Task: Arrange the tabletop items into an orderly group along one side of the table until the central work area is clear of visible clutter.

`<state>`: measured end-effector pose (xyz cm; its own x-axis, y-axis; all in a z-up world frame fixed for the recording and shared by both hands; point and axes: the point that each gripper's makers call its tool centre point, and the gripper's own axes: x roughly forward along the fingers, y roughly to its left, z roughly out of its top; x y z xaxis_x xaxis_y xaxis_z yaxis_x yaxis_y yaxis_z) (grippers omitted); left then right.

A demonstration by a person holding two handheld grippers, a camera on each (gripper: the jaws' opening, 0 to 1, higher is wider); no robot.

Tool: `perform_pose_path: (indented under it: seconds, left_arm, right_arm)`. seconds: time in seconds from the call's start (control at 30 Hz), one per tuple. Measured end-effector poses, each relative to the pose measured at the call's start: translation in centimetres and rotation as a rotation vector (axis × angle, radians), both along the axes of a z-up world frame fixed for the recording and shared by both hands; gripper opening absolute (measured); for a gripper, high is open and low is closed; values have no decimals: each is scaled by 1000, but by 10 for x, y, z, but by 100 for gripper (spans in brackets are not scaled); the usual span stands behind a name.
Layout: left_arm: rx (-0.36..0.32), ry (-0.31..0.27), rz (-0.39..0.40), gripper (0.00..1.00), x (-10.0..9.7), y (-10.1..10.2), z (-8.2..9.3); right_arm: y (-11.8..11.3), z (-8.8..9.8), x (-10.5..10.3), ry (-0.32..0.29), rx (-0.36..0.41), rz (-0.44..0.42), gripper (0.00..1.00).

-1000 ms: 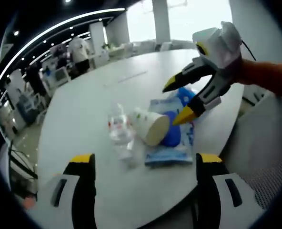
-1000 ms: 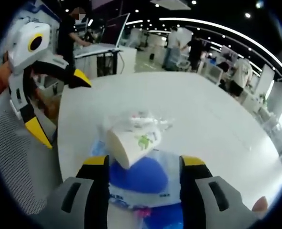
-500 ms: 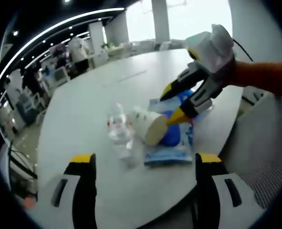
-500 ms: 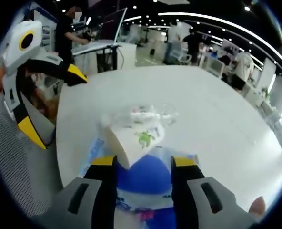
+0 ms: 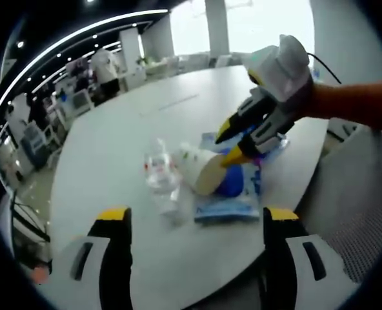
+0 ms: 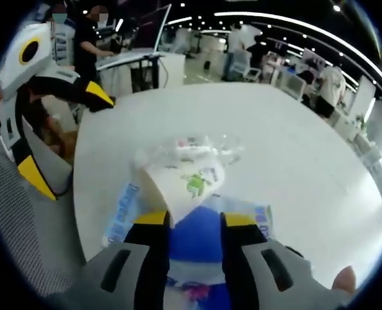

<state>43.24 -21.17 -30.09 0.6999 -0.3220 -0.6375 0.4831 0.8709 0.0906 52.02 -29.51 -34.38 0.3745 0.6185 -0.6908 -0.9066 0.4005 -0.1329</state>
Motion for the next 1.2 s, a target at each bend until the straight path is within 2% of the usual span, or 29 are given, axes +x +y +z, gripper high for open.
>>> perform_pose_path:
  seconds: [0.43, 0.57, 0.8, 0.87, 1.2]
  left_arm:
    - [4, 7, -4, 79, -1, 0, -1]
    - [4, 8, -3, 79, -1, 0, -1]
    - [5, 9, -2, 79, -1, 1, -1]
    - [5, 10, -2, 79, -1, 1, -2]
    - [7, 13, -1, 79, -2, 1, -2]
  right_arm:
    - [-10, 0, 6, -10, -22, -22, 20]
    - [-9, 0, 7, -27, -31, -8, 13]
    - [-10, 3, 10, -47, -33, -1, 10]
    - [-10, 6, 12, -60, -32, 5, 4]
    - [-10, 10, 13, -74, -36, 18, 2]
